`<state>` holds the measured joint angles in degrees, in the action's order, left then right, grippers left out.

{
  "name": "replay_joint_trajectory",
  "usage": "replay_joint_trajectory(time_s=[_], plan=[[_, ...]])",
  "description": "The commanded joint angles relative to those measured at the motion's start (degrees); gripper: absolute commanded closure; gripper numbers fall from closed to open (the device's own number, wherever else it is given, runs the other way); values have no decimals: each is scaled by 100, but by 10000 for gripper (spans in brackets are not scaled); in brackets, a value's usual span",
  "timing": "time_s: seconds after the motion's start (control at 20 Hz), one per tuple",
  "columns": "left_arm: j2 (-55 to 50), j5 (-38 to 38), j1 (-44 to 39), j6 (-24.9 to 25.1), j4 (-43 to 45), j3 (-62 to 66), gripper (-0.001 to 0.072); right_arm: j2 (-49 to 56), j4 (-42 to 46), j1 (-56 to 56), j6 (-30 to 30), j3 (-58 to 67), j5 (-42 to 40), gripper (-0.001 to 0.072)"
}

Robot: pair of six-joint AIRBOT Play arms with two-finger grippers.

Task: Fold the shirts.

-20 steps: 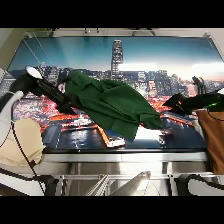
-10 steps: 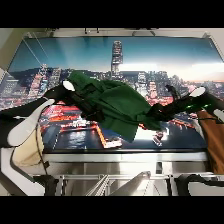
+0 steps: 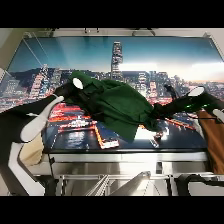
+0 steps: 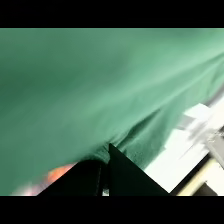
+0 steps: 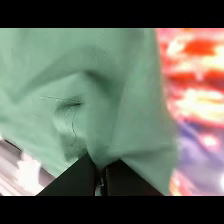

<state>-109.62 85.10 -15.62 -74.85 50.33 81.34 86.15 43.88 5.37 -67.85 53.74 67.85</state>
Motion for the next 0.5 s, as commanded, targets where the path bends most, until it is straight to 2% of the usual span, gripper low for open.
replay_joint_trajectory(time_s=[0.0, 0.1, 0.45], plan=[[892, 409, 713, 184, -186, -675, 686, -258, -667, 693, 345, 24, 450, 688], [1526, 365, 1340, 297, -188, -1202, 685, -420, -1014, 1165, 472, 24, 601, 688], [2704, 404, 2986, 909, -186, -2629, 685, -459, -1010, 1934, 511, 13, 428, 688]])
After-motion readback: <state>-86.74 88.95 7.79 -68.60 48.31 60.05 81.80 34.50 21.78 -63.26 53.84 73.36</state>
